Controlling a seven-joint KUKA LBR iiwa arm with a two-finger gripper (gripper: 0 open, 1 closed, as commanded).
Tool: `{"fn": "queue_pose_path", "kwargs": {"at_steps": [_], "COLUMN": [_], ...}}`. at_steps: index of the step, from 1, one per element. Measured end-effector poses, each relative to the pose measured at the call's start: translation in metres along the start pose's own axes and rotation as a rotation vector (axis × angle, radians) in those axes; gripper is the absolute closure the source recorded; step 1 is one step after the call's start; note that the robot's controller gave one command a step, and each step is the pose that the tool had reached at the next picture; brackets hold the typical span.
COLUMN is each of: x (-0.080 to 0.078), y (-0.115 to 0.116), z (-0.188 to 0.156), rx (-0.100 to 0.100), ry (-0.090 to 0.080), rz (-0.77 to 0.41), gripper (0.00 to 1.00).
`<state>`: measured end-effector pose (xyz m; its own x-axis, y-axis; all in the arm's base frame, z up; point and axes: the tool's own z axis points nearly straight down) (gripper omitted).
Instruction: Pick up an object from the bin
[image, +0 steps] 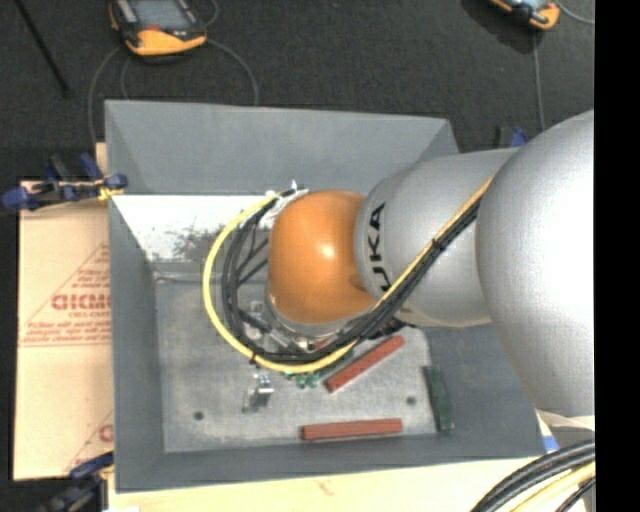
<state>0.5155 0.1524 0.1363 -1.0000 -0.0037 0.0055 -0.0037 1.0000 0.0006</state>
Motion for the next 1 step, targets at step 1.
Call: {"fn": "queue_pose_path", "kwargs": {"at_steps": [1], "x": [-0.0022], "y": [-0.0006], "z": [-0.0038], "rx": [-0.001], "ry": [-0.007], "rz": [0.003], "gripper": [0.0]}}
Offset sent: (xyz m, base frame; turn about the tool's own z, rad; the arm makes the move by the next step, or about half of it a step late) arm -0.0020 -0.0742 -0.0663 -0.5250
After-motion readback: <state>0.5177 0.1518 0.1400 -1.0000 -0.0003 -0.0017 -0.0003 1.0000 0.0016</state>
